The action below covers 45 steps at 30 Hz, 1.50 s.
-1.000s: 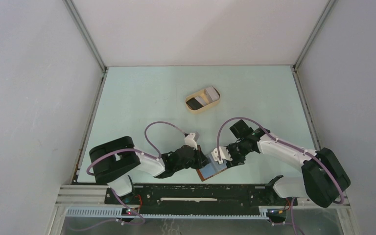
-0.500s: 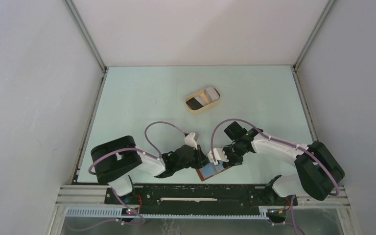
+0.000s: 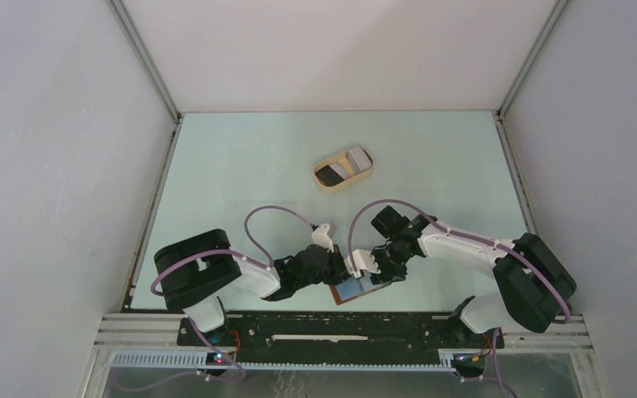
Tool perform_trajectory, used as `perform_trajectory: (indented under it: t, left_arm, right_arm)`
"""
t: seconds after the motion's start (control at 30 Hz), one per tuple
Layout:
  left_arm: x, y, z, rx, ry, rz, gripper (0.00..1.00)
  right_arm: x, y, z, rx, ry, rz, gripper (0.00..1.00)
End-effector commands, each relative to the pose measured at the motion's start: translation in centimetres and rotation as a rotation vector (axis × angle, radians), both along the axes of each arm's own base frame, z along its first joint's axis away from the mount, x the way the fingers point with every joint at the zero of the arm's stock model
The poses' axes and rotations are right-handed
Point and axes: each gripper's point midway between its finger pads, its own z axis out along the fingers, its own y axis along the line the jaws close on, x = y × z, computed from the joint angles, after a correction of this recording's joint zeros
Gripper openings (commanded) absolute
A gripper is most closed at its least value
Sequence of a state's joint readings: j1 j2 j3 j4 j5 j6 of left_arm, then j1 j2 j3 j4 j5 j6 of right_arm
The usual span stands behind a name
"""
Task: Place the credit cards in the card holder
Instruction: Open the card holder at the center of the board.
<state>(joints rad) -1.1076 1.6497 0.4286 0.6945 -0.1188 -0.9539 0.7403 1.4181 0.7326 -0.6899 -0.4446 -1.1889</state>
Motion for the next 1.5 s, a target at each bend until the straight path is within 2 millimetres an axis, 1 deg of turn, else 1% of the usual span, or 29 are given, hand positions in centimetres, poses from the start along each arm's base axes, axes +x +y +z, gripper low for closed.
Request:
perform_trajectory:
  t: [0.0, 0.2, 0.33, 0.4, 0.53, 0.8, 0.93, 1.03, 1.2, 1.33, 1.47]
  left_arm:
    - [0.3, -0.3, -0.1, -0.001, 0.011, 0.006, 0.02]
    - [0.3, -0.2, 0.0, -0.008, 0.011, 0.006, 0.02]
    - [0.3, 0.0, 0.3, -0.020, 0.013, 0.010, 0.03]
    - [0.3, 0.1, 0.5, -0.031, 0.016, 0.014, 0.04]
    - [0.1, 0.6, 1.1, -0.058, 0.025, 0.020, 0.11]
    - [-0.1, 2.1, 1.4, -0.077, 0.047, 0.051, 0.24]
    - [-0.1, 2.8, 1.6, -0.081, 0.051, 0.062, 0.25]
    - [0.0, 3.2, 2.1, -0.091, 0.045, 0.071, 0.26]
    - [0.1, 4.4, 2.4, -0.090, 0.038, 0.097, 0.27]
    - [0.0, 5.6, 2.5, -0.080, 0.029, 0.121, 0.28]
    - [-0.2, 7.0, 2.7, -0.066, 0.018, 0.146, 0.29]
  right_arm:
    - [-0.7, 3.2, 1.8, 0.112, 0.072, -0.012, 0.46]
    - [-0.4, 4.3, 2.9, 0.131, 0.112, -0.079, 0.48]
    - [-0.4, 4.7, 3.2, 0.124, 0.149, -0.112, 0.49]
    - [-0.5, 5.0, 3.3, 0.124, 0.169, -0.126, 0.49]
    - [-0.6, 5.7, 3.8, 0.122, 0.222, -0.163, 0.49]
    - [-1.2, 6.8, 4.7, 0.114, 0.341, -0.209, 0.49]
    - [-1.6, 7.2, 4.7, 0.096, 0.400, -0.225, 0.50]
    - [-2.0, 7.7, 5.0, 0.088, 0.462, -0.243, 0.50]
    - [-2.4, 8.6, 5.5, 0.082, 0.551, -0.270, 0.51]
    - [-2.3, 9.1, 5.2, 0.059, 0.603, -0.317, 0.53]
    - [-1.9, 9.6, 4.5, 0.015, 0.648, -0.378, 0.55]
